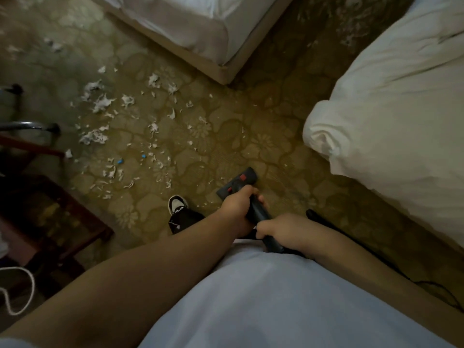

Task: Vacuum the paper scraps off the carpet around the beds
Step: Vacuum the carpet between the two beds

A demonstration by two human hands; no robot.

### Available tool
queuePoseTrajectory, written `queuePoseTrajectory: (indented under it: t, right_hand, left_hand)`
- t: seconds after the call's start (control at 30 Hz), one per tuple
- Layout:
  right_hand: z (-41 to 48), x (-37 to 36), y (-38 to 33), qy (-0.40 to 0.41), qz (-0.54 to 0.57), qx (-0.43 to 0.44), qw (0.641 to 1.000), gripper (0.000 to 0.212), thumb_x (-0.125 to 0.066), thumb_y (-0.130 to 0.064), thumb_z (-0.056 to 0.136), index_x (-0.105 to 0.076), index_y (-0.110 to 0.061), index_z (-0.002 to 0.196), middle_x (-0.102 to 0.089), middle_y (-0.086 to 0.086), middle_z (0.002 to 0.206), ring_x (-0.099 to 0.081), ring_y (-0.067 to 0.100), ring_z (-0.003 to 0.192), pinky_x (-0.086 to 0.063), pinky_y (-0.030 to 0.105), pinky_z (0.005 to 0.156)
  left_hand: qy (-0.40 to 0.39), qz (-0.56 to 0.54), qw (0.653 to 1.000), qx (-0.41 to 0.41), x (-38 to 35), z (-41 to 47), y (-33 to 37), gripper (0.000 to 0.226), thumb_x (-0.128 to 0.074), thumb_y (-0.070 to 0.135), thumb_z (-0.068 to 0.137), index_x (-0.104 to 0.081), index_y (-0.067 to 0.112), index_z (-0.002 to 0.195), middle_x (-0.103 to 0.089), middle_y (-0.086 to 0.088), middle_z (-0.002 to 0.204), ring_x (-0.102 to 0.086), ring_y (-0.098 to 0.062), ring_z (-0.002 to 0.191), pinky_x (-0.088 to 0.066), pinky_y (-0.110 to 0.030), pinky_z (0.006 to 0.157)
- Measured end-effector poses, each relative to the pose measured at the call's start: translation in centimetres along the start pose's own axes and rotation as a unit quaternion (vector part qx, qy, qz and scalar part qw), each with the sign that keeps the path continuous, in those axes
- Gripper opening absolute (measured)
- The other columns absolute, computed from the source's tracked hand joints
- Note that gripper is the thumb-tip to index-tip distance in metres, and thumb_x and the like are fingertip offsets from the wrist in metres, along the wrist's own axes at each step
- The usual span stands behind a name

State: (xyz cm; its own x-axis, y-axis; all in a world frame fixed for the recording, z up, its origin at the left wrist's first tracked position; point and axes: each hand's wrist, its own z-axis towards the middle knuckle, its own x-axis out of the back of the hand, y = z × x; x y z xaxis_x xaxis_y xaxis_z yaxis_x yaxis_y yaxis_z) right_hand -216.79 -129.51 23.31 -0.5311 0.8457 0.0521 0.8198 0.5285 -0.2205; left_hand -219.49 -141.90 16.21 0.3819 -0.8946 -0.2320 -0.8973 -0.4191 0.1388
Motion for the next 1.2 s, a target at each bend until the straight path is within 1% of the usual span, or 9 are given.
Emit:
queuePoseTrajectory:
  t: [0.1, 0.27, 0.4, 0.5, 0.67, 0.8, 0.97, 1.1, 1.2]
  right_hand:
    - [0.5, -2.2, -2.6, -0.005, 0.003, 0.002, 1.000, 0.017, -0.075, -0.029, 0.076, -0.079, -0.012, 0.072, -0.080, 0.015, 0.085, -0.069, 0.024, 0.071, -0.051, 0.036, 0.072]
    - [3.4, -8.4, -9.7, -0.025, 0.000, 0.006, 1.000, 0.033, -0.074, -0.034, 0.073, -0.078, -0.006, 0.090, -0.080, 0.013, 0.082, -0.071, 0.026, 0.070, -0.055, 0.039, 0.077]
    - [6.2, -14.7, -16.9, -0.043, -0.012, 0.033, 0.998, 0.028, -0.073, -0.030, 0.080, -0.077, -0.004, 0.091, -0.078, 0.014, 0.079, -0.070, 0.025, 0.067, -0.055, 0.037, 0.072]
    - [8.3, -19.1, -21.8, -0.065, -0.013, 0.035, 0.997, 0.027, -0.072, -0.024, 0.087, -0.072, 0.002, 0.091, -0.074, 0.017, 0.072, -0.067, 0.026, 0.059, -0.055, 0.033, 0.062]
    - [11.0, -24.7, -29.0, -0.105, -0.050, 0.071, 0.991, 0.033, -0.072, -0.028, 0.088, -0.068, -0.003, 0.109, -0.077, 0.019, 0.091, -0.074, 0.026, 0.073, -0.059, 0.036, 0.067]
    - [11.9, -27.8, -33.4, -0.132, -0.079, 0.076, 0.985, 0.026, -0.071, -0.027, 0.092, -0.065, -0.005, 0.105, -0.072, 0.013, 0.084, -0.072, 0.026, 0.076, -0.059, 0.039, 0.073]
    - [11.8, -30.2, -35.8, -0.158, -0.086, 0.089, 0.980, 0.029, -0.069, -0.025, 0.095, -0.063, -0.004, 0.113, -0.069, 0.013, 0.085, -0.068, 0.024, 0.069, -0.057, 0.039, 0.073]
    - [11.4, -29.8, -34.3, -0.156, -0.093, 0.087, 0.980, 0.023, -0.068, -0.024, 0.095, -0.064, -0.005, 0.108, -0.068, 0.012, 0.083, -0.068, 0.023, 0.069, -0.056, 0.036, 0.069]
    - [11.2, -28.1, -32.0, -0.148, -0.095, 0.079, 0.981, 0.025, -0.069, -0.025, 0.094, -0.064, -0.004, 0.108, -0.069, 0.014, 0.088, -0.070, 0.024, 0.072, -0.058, 0.038, 0.072]
  left_hand:
    - [-0.009, -0.022, 1.000, 0.002, 2.8, -0.5, 2.7, 0.008, -0.055, 0.013, 0.098, -0.055, 0.009, 0.091, -0.054, -0.005, 0.063, -0.053, -0.018, 0.058, -0.052, -0.029, 0.061]
    - [0.002, -0.034, 0.999, -0.014, 10.5, -0.4, 9.4, 0.009, -0.058, 0.012, 0.094, -0.056, 0.009, 0.086, -0.056, -0.005, 0.061, -0.055, -0.019, 0.055, -0.053, -0.031, 0.063]
    - [0.039, -0.046, 0.997, -0.049, 18.2, -0.4, 15.7, 0.007, -0.057, 0.011, 0.094, -0.056, 0.009, 0.088, -0.057, -0.004, 0.061, -0.055, -0.018, 0.056, -0.053, -0.029, 0.060]
    - [0.061, -0.064, 0.993, -0.079, 23.6, -0.5, 19.9, 0.011, -0.056, 0.011, 0.094, -0.054, 0.010, 0.082, -0.055, -0.005, 0.063, -0.054, -0.018, 0.055, -0.052, -0.029, 0.059]
    - [0.117, -0.100, 0.982, -0.114, 30.7, -1.3, 25.8, 0.012, -0.055, 0.012, 0.095, -0.053, 0.011, 0.084, -0.054, -0.003, 0.062, -0.052, -0.017, 0.053, -0.050, -0.028, 0.055]
    - [0.144, -0.130, 0.973, -0.129, 34.9, -2.1, 28.8, 0.013, -0.057, 0.013, 0.095, -0.053, 0.011, 0.083, -0.053, -0.002, 0.061, -0.052, -0.016, 0.053, -0.051, -0.027, 0.057]
    - [0.165, -0.153, 0.964, -0.142, 37.5, -2.8, 30.3, 0.009, -0.057, 0.013, 0.096, -0.056, 0.010, 0.088, -0.054, -0.002, 0.063, -0.052, -0.016, 0.058, -0.051, -0.030, 0.063]
    - [0.156, -0.163, 0.965, -0.135, 37.1, -2.5, 28.8, 0.007, -0.056, 0.013, 0.097, -0.055, 0.010, 0.091, -0.053, -0.003, 0.064, -0.050, -0.017, 0.058, -0.049, -0.031, 0.063]
    - [0.146, -0.166, 0.968, -0.122, 35.0, -1.9, 26.7, 0.009, -0.057, 0.013, 0.096, -0.055, 0.010, 0.087, -0.053, -0.002, 0.062, -0.050, -0.017, 0.057, -0.050, -0.031, 0.060]
